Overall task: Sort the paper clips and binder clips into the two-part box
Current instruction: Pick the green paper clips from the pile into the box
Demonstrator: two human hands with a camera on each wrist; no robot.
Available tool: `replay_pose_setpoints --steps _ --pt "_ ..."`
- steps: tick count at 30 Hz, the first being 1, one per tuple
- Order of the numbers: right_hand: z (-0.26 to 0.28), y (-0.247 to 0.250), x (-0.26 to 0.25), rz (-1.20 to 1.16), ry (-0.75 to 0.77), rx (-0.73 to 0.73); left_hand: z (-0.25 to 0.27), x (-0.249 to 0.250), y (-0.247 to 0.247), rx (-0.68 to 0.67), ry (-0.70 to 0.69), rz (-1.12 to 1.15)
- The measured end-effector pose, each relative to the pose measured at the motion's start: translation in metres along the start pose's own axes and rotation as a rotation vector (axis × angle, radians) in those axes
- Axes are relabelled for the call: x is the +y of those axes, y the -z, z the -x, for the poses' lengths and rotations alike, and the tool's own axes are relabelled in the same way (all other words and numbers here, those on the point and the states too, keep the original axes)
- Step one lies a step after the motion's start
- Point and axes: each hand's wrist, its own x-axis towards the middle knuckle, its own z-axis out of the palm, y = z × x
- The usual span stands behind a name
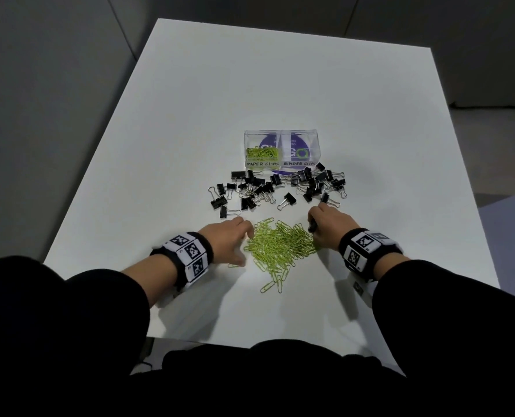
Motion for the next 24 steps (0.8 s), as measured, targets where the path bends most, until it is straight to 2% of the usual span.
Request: replay_pose_setpoints --steps 2,4,7,11,13,16,18,24 --pt "-0.002 0.001 0.002 -0.008 0.004 0.044 0.004 -0.009 -0.002 -0.091 0.006 -0.08" --pt "-0.007 0.005 0.007 -0.003 -0.003 0.09 0.005 -0.014 -0.005 -0.104 0.007 -0.109" --pt "-0.014 0.013 0.016 -0.002 -0.046 0.128 -0.002 -0.013 -0.006 -0.003 0.029 -0.022" --pt "-0.006 0.014 0.011 0.047 0.033 0.209 -0.019 -0.003 -0.005 0.11 -0.013 0.028" --pt "0.009 0.012 0.004 0.044 0.05 0.153 -0.024 0.002 -0.004 0.099 -0.031 0.026" --pt "0.035 0.005 0.0 0.042 0.009 -0.095 -0.026 0.004 -0.004 0.026 -0.055 -0.041" --pt "0.046 -0.001 -0.001 0.021 -0.022 -0.188 -0.027 0.004 -0.005 0.014 -0.065 -0.107" --pt "0.031 -0.007 -0.015 -0.065 -0.037 -0.118 -0.035 0.017 -0.002 0.057 -0.025 -0.057"
